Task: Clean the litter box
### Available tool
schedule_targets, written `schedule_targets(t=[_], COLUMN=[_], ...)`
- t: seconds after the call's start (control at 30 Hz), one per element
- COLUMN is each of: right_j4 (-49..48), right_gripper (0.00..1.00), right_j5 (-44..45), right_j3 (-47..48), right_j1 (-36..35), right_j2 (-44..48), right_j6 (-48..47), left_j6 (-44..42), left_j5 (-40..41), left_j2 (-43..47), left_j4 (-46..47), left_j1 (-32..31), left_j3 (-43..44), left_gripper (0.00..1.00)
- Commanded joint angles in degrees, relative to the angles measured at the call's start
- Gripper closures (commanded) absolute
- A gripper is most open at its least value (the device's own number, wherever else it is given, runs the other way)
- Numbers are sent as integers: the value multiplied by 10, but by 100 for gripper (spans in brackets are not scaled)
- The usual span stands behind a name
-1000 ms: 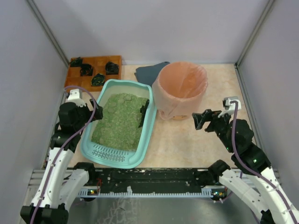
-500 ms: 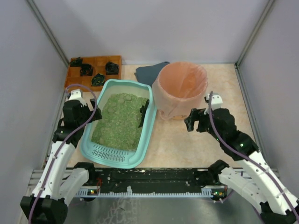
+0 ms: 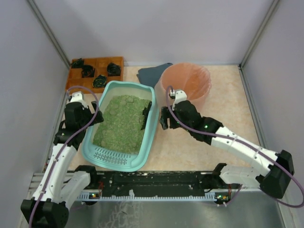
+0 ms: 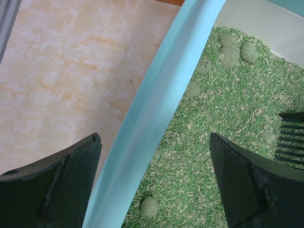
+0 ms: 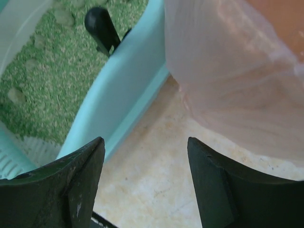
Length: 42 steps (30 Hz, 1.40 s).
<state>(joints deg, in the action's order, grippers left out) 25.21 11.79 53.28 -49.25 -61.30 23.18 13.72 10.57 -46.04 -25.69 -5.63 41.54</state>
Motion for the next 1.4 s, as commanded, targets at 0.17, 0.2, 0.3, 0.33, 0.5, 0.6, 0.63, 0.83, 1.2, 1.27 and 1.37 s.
schedule_targets(t=[0.17, 0.2, 0.3, 0.33, 0.5, 0.6, 0.63, 0.83, 1.2, 1.27, 1.37], right_j4=[-240, -258, -298, -309, -341, -343, -345, -358, -309, -303, -276], right_gripper=[31, 31, 31, 31, 30, 29, 28, 27, 25, 25, 25], right_j5=[103, 103, 118, 135, 194, 205, 202, 199, 144, 85, -13], right_j3=[34, 33, 30, 28, 31, 32, 28, 13, 13, 5, -9], right_j1=[-10, -9, -9, -9, 3, 31, 46, 122, 252, 252, 252], right_j2=[-81, -91, -112, -119, -155, -174, -178, -191, -142, -110, -65], right_j6=[15, 16, 14, 11, -5, 1, 6, -28, -52, -66, -67], left_j6=[4, 4, 4, 4, 5, 7, 8, 8, 24, 26, 26], left_j5=[-4, -4, -12, -14, -14, -18, -19, -22, 33, 32, 11], left_j2=[-4, -5, -12, -14, -16, -17, -18, -22, -37, -42, -55], left_j4=[5, 5, 6, 5, 4, 3, 2, 1, -16, -21, -21], left_j1=[4, 4, 3, 4, 3, 4, 4, 3, 8, 22, 41], left_j3=[17, 17, 17, 18, 18, 18, 19, 21, 28, 31, 32], left_gripper=[0, 0, 0, 0, 0, 0, 0, 0, 0, 0, 0])
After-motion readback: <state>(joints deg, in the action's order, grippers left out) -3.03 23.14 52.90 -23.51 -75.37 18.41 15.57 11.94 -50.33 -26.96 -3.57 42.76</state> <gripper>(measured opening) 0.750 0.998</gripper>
